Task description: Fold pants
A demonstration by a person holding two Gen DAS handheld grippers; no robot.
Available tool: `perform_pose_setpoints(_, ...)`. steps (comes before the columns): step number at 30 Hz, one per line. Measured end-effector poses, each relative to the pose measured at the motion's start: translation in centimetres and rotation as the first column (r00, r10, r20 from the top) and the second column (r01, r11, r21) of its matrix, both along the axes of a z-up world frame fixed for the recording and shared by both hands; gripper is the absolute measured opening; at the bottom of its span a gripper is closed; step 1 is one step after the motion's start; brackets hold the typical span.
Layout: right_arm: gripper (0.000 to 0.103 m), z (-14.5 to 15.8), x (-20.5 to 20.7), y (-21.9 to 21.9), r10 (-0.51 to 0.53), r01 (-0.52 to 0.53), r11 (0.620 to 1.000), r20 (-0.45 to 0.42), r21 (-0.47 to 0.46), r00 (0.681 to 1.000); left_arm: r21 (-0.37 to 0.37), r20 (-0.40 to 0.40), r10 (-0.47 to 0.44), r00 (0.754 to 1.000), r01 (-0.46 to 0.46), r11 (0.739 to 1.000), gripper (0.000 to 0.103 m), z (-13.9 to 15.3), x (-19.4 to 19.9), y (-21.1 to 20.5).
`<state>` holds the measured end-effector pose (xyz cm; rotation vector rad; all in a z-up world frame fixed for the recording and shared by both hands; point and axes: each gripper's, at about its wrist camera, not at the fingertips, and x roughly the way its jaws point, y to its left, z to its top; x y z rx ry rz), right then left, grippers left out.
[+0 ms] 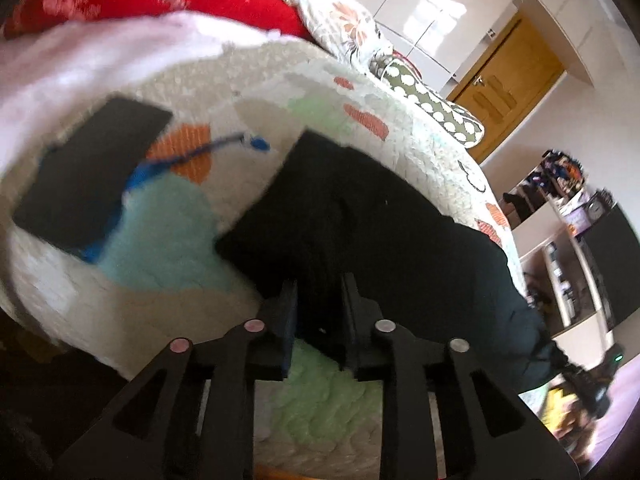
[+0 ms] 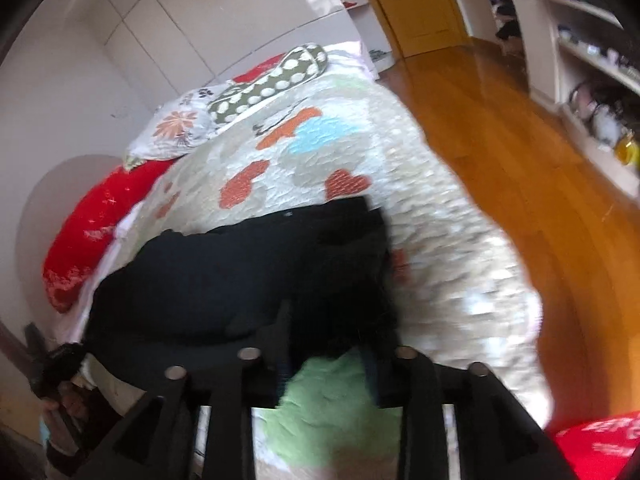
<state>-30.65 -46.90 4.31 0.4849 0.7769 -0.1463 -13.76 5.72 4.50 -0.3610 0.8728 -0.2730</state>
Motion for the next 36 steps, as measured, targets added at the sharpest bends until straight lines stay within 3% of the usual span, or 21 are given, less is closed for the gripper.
perform_pose_setpoints(4, 0.039, 2.5, -1.8, -1.6, -0.115, 0.117, 0.988, 0.029, -0.105, 0.993, 0.050, 0.086, 0.080, 0.993, -0.085, 0.995, 0.021, 2.6, -0.8, 1.8)
perform_pose_setpoints(5, 0.039, 3.4, -1.7, -1.4, -0.112, 0.119, 0.985, 0.057, -0.128, 0.992, 0.048, 0.091, 0.084, 0.992, -0.089, 0.995, 0.030, 2.8, -0.6, 2.1)
perform_pose_setpoints(6, 0.039, 3.9, -1.2, -0.9, -0.086, 0.096, 0.987, 0.073, -0.132, 0.994, 0.048, 0.091, 0.079, 0.993, -0.084, 0.995, 0.039, 3.1, -0.4, 2.2)
perform_pose_setpoints(11, 0.040, 5.1, 5.1, 4.8, 0.180, -0.168, 0.981, 0.140, -0.099, 0.974, 0.083, 0.084, 0.028, 0.996, -0.035, 0.996, 0.041, 3.1, 1.4, 0.3)
perform_pose_setpoints(13, 0.048, 4.5, 8.7, 7.7, 0.295, -0.287, 0.955, 0.140, -0.075, 0.945, 0.101, 0.077, 0.020, 0.997, -0.028, 0.995, 0.043, 2.8, 1.9, -0.6)
perform_pose_setpoints(17, 0.048, 2.4, 16.7, 13.2, 0.466, -0.463, 0.882, 0.021, -0.086, 0.884, 0.131, 0.062, 0.017, 0.998, -0.025, 0.991, 0.043, 2.4, 4.2, -1.7)
perform_pose_setpoints(20, 0.048, 0.5, 20.7, 15.2, 0.514, -0.517, 0.851, -0.058, -0.093, 0.856, 0.155, 0.044, 0.036, 0.998, -0.043, 0.987, 0.043, 1.7, 6.3, -1.8)
perform_pose_setpoints(22, 0.048, -0.5, 22.0, 15.6, 0.525, -0.528, 0.848, -0.071, -0.048, 0.848, 0.158, 0.017, 0.041, 0.999, -0.044, 0.986, 0.043, 1.0, 7.1, -1.8)
perform_pose_setpoints(24, 0.047, -0.2, 21.4, 16.8, 0.586, -0.586, 0.811, -0.023, 0.011, 0.810, 0.159, 0.001, 0.034, 0.999, -0.033, 0.987, 0.043, 0.2, 7.3, -1.9)
perform_pose_setpoints(26, 0.047, 0.3, 19.6, 19.0, 0.663, -0.663, 0.747, -0.020, -0.048, 0.748, 0.175, -0.012, 0.024, 1.000, -0.022, 0.984, 0.043, -0.8, 7.0, -1.8)
perform_pose_setpoints(28, 0.048, -0.1, 19.2, 20.2, 0.691, -0.693, 0.716, -0.051, -0.087, 0.721, 0.175, -0.012, 0.022, 1.000, -0.020, 0.984, 0.045, -1.3, 6.8, -1.8)
perform_pose_setpoints(32, 0.048, -1.5, 21.1, 19.5, 0.656, -0.657, 0.754, -0.042, 0.001, 0.754, 0.180, -0.009, 0.022, 1.000, -0.020, 0.984, 0.045, -1.3, 7.0, -2.1)
perform_pose_setpoints(36, 0.046, -1.8, 23.7, 18.2, 0.613, -0.618, 0.765, 0.092, 0.178, 0.785, 0.182, -0.012, 0.018, 1.000, -0.015, 0.983, 0.045, -1.2, 7.5, -2.3)
